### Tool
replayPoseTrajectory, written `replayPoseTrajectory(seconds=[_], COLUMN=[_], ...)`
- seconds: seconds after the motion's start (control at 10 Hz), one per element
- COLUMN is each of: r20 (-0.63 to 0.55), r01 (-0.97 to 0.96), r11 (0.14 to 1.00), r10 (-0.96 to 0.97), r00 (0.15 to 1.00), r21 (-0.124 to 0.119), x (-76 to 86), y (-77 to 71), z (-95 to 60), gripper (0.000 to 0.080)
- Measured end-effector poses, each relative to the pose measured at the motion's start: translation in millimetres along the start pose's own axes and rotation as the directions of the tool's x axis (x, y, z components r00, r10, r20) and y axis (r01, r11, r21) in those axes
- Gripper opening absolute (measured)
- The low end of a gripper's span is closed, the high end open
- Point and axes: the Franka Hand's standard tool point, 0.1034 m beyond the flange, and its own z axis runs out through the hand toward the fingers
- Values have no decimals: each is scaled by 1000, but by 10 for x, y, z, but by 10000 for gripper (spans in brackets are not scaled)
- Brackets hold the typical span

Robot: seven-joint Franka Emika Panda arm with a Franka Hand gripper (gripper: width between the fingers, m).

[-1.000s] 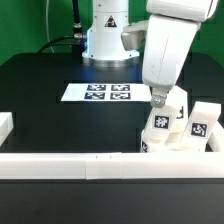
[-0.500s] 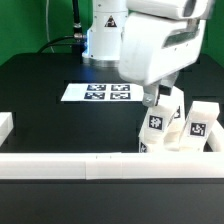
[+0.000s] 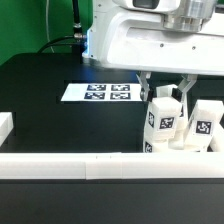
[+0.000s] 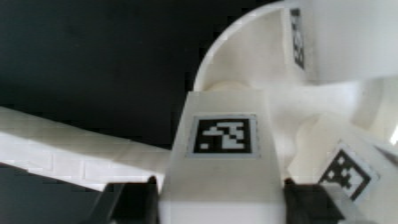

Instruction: Assemble stool

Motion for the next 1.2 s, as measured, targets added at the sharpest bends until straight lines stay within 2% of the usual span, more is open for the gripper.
replayPoseTrajectory(seconds=[0.3,0.5,0.6,0.7,0.9,1.2], r20=[0,2,4,17,31,49], r01=[-192,-414,-546,-655,-843,-935], r11=[981,910,838,755,532,342], r10=[192,414,546,655,844,936], r00=[981,910,838,755,536,347], r21=[1,7,13,34,84,88], x=[-1,-3,-14,-14,33,47], y=[-1,-31,-93,-133,-177,-193], z=[1,-2,-10,-14,-17,-22], gripper=[331,331,331,331,331,331])
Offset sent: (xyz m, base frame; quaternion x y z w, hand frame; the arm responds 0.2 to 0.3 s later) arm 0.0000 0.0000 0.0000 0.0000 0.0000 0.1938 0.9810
